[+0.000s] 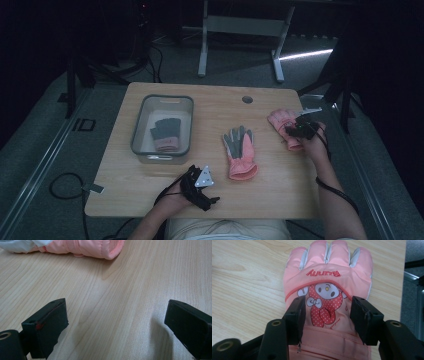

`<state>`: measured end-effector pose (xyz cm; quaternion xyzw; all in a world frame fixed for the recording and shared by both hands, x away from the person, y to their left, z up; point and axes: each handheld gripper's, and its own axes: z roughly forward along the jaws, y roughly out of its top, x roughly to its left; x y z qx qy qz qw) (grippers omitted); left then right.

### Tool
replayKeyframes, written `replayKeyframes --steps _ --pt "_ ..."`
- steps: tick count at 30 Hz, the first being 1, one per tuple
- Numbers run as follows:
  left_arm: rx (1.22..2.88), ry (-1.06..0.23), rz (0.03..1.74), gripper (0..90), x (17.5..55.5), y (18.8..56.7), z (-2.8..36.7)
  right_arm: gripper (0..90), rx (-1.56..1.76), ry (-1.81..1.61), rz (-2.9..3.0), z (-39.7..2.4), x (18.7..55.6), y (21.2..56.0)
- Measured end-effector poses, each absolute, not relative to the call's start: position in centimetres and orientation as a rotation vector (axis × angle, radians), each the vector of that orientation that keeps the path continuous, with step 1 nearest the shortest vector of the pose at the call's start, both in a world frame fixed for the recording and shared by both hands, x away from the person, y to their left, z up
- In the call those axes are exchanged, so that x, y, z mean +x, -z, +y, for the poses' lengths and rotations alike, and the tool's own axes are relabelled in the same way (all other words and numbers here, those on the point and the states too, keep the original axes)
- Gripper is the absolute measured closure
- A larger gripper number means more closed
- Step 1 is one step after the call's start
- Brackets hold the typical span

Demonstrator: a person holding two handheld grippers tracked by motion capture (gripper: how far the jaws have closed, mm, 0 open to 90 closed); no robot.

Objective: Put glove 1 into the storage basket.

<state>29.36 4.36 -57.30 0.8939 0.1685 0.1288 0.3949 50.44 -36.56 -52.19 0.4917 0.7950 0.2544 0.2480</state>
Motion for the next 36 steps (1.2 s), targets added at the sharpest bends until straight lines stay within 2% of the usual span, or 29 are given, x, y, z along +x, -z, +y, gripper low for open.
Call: replayKeyframes --steps 6,8,13,15,21,36 --pt "2.238 -0.345 0.444 4.3 29.3 57.2 4.5 55.3 1.391 -0.725 2.140 -36.8 50.8 53.0" --pt "2.233 -0.342 0.446 4.3 29.4 57.2 4.6 61.3 1.405 -0.702 2.148 -36.5 51.0 52.9" --pt "2.230 -0.342 0.451 4.3 29.4 57.3 4.6 68.3 1.428 -0.691 2.143 -36.3 51.1 52.8" --pt "2.231 -0.342 0.450 4.3 29.4 57.2 4.6 75.0 1.449 -0.698 2.134 -36.3 51.1 52.6" --pt "2.237 -0.342 0.446 4.3 29.4 57.3 4.7 86.8 1.461 -0.674 2.089 -35.8 50.0 50.9" --pt "2.231 -0.342 0.445 4.3 29.4 57.3 4.7 88.4 1.491 -0.795 1.924 -34.2 43.1 45.2"
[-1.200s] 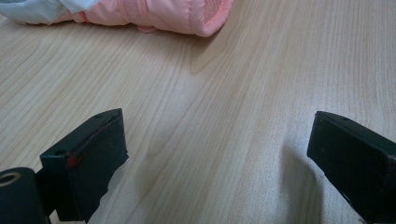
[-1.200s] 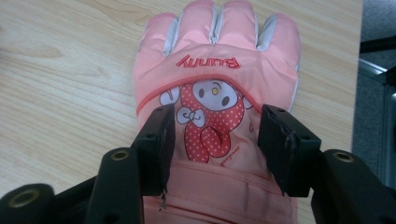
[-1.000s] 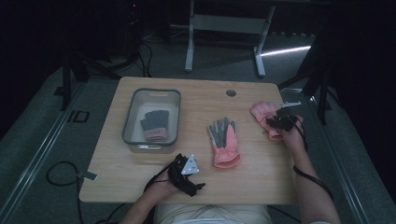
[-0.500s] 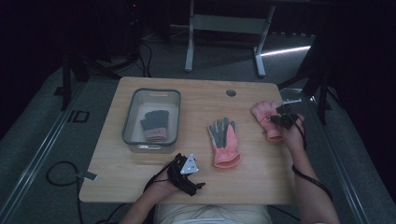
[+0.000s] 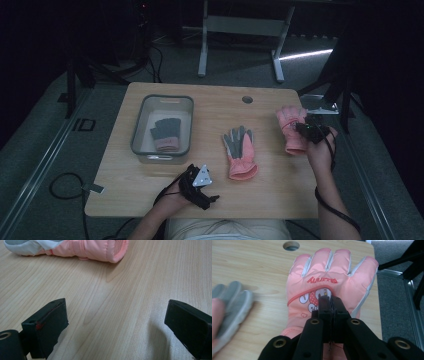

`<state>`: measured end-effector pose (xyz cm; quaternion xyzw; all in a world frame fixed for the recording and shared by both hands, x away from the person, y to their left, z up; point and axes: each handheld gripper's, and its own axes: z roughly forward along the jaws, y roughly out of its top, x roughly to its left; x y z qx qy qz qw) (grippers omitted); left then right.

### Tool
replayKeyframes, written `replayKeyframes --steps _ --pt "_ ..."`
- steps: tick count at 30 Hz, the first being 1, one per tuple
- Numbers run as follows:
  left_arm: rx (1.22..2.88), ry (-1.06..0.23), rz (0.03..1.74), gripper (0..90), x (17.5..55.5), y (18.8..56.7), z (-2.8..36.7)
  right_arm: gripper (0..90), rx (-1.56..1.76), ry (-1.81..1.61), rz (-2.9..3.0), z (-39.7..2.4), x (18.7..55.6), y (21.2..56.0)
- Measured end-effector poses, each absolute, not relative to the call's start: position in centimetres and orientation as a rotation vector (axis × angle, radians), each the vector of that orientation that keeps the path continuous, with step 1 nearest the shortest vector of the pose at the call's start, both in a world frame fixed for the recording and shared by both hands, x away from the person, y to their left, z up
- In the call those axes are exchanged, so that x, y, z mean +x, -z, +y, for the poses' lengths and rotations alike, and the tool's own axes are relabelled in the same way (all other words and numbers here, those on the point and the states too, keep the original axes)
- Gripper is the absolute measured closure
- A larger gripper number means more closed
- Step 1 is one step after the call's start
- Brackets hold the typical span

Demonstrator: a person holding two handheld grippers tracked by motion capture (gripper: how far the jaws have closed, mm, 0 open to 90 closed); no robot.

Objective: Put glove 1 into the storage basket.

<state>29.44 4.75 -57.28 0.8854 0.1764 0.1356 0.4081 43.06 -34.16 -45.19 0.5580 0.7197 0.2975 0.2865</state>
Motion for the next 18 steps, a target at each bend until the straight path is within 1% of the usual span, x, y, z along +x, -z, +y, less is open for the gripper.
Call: replayKeyframes --steps 4,9,14,18 --pt "2.231 -0.343 0.443 4.3 29.4 57.3 4.7 88.4 1.484 -0.795 1.909 -33.3 40.9 44.5" --pt "2.229 -0.341 0.447 4.3 29.4 57.2 4.7 88.5 1.474 -0.803 1.902 -32.2 38.4 44.6" --pt "2.237 -0.336 0.457 4.3 29.6 57.2 4.7 88.5 1.500 -0.829 1.885 -31.5 36.9 45.3" --pt "2.238 -0.333 0.456 4.3 29.5 57.2 4.8 88.4 1.510 -0.832 1.893 -30.9 36.6 46.2"
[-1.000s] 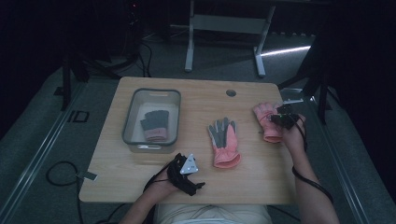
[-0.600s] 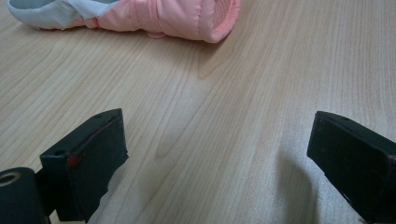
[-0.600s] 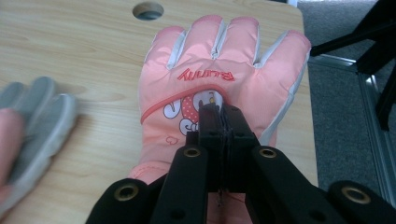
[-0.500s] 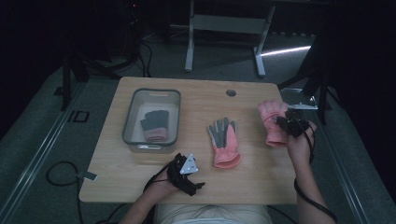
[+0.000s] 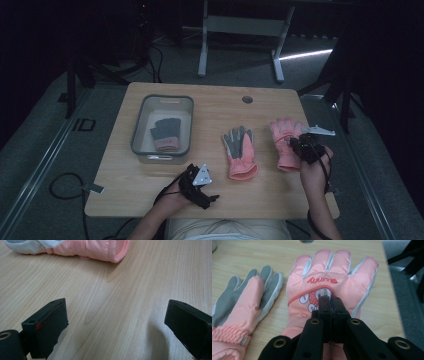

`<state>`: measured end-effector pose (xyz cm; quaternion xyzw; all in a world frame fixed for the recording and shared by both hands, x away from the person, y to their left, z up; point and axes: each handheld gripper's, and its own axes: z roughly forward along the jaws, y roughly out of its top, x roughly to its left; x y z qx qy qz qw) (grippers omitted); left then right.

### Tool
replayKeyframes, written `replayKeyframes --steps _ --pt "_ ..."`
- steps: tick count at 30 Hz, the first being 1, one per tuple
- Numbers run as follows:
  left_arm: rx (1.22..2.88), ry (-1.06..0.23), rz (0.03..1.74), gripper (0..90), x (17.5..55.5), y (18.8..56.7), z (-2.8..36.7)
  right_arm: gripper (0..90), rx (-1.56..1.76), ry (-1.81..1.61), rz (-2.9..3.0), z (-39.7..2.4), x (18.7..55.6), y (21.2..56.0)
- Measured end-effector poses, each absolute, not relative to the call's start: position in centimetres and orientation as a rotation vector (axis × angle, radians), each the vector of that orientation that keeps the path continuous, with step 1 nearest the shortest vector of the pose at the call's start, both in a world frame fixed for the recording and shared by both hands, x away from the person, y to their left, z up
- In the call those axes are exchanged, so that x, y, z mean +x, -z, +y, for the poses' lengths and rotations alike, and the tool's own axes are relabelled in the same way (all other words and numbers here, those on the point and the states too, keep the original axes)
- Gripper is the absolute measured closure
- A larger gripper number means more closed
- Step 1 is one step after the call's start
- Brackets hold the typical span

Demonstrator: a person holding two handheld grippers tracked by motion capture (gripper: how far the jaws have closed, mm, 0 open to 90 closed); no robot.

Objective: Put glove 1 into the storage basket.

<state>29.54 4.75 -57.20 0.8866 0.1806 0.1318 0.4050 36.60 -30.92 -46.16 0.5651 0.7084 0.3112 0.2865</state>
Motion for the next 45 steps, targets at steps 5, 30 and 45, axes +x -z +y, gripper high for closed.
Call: replayKeyframes --steps 5,30,45 --pt "2.239 -0.334 0.456 4.3 29.6 57.3 4.8 88.4 1.532 -0.821 1.898 -30.4 36.8 47.1" --pt "2.234 -0.340 0.444 4.2 29.5 57.3 4.7 82.3 1.617 -0.800 1.949 -29.8 38.4 53.1" --pt "2.236 -0.337 0.439 4.2 29.5 57.3 4.8 60.4 1.328 -0.803 2.119 -31.6 38.1 49.6"
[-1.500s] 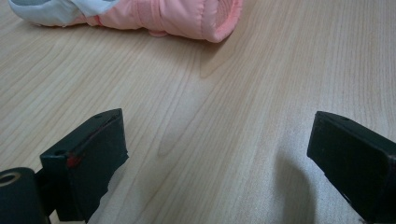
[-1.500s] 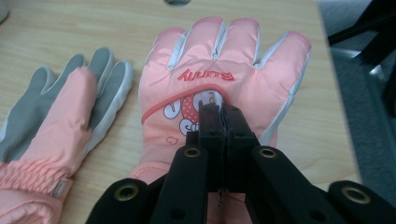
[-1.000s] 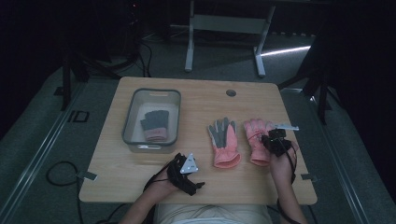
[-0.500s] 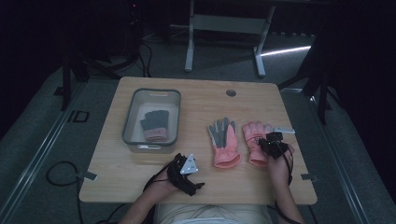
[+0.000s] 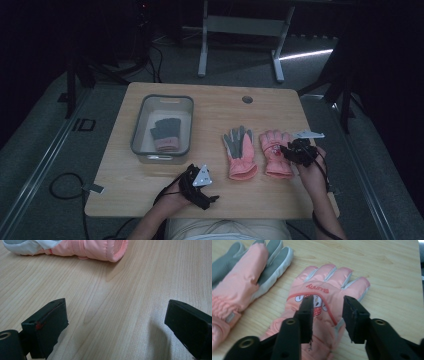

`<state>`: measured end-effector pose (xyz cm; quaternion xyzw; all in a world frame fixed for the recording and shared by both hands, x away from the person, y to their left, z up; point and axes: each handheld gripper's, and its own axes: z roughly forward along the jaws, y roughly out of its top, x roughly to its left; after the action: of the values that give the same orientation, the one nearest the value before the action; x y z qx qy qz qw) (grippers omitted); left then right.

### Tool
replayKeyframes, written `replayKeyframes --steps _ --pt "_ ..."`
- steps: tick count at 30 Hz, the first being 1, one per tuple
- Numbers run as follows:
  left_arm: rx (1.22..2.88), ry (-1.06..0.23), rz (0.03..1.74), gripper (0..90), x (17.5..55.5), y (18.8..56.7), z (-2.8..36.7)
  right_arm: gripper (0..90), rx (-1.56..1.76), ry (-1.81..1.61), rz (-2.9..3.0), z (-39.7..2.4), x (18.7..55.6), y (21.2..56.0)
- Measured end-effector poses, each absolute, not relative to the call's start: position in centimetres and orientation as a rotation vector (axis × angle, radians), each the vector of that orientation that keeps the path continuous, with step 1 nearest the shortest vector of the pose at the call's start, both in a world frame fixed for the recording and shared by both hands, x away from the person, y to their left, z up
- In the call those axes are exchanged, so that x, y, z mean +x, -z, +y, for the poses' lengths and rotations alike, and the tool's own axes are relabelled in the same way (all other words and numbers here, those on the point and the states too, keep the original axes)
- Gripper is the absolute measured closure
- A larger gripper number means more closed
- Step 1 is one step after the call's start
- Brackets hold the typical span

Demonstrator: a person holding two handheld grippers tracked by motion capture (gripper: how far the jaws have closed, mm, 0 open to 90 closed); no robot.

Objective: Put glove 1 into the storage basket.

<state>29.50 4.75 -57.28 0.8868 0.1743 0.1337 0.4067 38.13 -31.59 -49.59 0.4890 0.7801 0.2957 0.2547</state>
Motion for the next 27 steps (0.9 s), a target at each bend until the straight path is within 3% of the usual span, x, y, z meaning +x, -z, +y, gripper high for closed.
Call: replayKeyframes --steps 6,14,27 --pt "2.240 -0.340 0.438 4.2 29.5 57.2 4.7 57.0 1.234 -0.713 2.213 -31.8 39.0 49.6" --pt "2.235 -0.339 0.442 4.2 29.5 57.3 4.7 56.3 1.300 -0.684 2.260 -32.4 40.0 52.0" --pt "2.241 -0.339 0.436 4.2 29.5 57.3 4.7 79.7 1.368 -0.714 2.195 -32.1 39.9 53.0"
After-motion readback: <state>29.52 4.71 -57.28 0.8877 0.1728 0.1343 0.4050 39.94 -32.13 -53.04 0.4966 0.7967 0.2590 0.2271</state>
